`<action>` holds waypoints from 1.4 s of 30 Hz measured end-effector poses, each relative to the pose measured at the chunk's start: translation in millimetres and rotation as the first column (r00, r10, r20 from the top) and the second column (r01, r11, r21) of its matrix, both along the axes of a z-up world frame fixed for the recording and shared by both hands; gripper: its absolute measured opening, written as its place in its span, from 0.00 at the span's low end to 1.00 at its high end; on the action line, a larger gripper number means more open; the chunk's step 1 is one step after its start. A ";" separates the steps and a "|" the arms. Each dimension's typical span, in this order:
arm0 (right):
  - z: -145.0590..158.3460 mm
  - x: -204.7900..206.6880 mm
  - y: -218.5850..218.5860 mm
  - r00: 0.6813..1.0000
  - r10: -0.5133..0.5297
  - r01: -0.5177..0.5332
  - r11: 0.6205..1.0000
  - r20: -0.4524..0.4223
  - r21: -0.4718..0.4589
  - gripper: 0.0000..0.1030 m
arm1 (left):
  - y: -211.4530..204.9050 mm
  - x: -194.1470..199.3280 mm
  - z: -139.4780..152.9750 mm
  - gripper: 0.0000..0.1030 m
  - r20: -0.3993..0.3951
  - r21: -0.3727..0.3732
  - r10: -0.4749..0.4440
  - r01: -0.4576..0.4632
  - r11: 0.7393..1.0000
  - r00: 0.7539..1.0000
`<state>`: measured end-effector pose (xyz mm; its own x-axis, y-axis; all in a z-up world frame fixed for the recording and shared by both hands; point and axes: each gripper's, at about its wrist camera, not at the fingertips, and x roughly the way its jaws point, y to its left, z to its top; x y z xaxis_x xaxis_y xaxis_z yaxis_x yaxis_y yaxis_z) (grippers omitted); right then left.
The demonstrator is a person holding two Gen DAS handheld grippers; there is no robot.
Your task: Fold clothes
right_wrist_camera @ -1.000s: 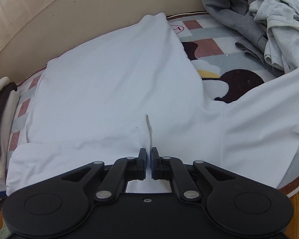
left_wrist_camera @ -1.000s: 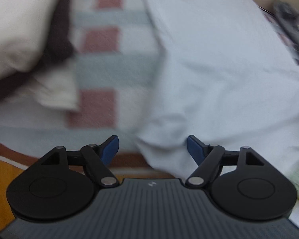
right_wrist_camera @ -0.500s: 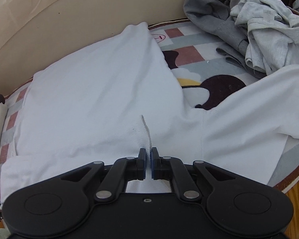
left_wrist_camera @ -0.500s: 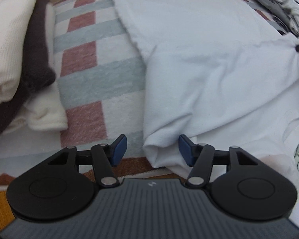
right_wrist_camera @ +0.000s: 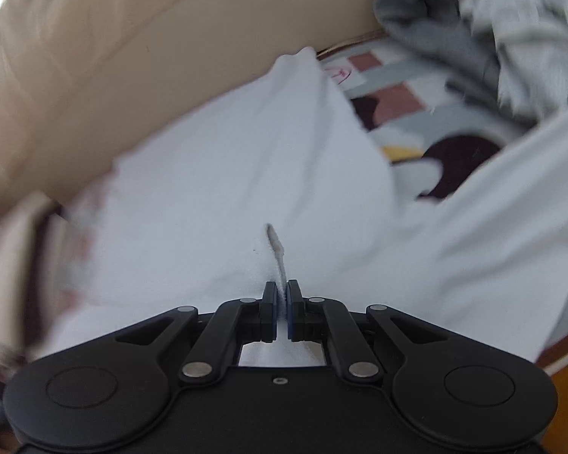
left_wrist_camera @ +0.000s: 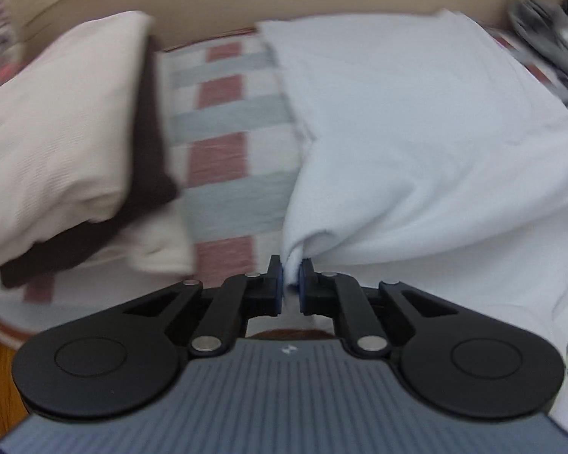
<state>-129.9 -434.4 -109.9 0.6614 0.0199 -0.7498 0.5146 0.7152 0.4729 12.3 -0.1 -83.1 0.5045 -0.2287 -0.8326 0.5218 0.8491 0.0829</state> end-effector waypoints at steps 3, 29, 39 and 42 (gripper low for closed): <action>-2.1 -7.4 -1.0 1.000 -0.009 0.006 0.995 0.026 0.101 0.07 | 10.5 -9.2 1.7 0.07 -0.016 0.013 0.027 -0.027 1.000 1.000; -33.6 -26.2 -8.9 0.970 -0.140 0.159 0.984 -0.198 0.083 0.35 | -10.2 38.8 21.3 0.34 -0.234 -0.138 -0.215 0.186 0.973 0.948; -58.1 29.2 100.7 0.961 0.254 -0.182 0.873 -0.105 0.452 0.37 | -35.8 57.6 -18.1 0.37 -0.449 -0.172 -0.183 0.117 0.978 0.874; -84.9 42.9 125.3 0.952 0.260 -0.138 0.835 -0.160 0.533 0.42 | -35.0 55.1 -26.3 0.41 -0.489 -0.139 -0.156 0.100 0.985 0.858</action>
